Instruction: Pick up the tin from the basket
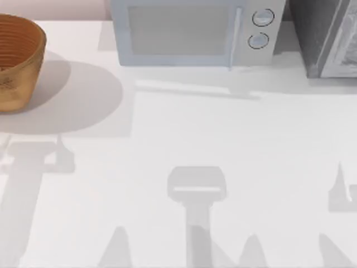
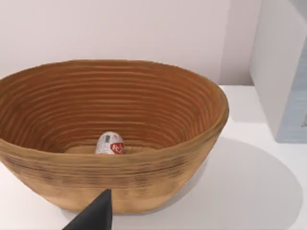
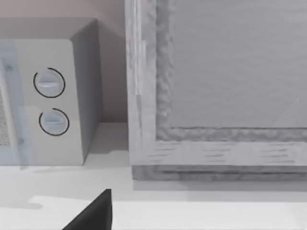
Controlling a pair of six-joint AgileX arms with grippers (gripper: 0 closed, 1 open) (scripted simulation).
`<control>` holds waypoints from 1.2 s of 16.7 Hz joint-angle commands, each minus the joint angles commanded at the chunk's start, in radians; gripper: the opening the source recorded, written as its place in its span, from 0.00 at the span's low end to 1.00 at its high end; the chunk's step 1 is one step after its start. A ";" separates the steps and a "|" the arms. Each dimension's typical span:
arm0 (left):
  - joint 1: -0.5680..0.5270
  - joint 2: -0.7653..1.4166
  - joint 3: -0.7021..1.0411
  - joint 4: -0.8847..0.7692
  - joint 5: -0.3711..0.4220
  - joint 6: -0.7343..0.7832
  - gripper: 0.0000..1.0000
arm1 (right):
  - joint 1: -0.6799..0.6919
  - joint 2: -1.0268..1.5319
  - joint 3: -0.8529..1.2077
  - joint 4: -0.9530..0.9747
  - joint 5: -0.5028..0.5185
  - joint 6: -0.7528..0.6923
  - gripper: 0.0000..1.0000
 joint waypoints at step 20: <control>0.137 2.025 1.901 -1.078 0.066 0.151 1.00 | 0.000 0.000 0.000 0.000 0.000 0.000 1.00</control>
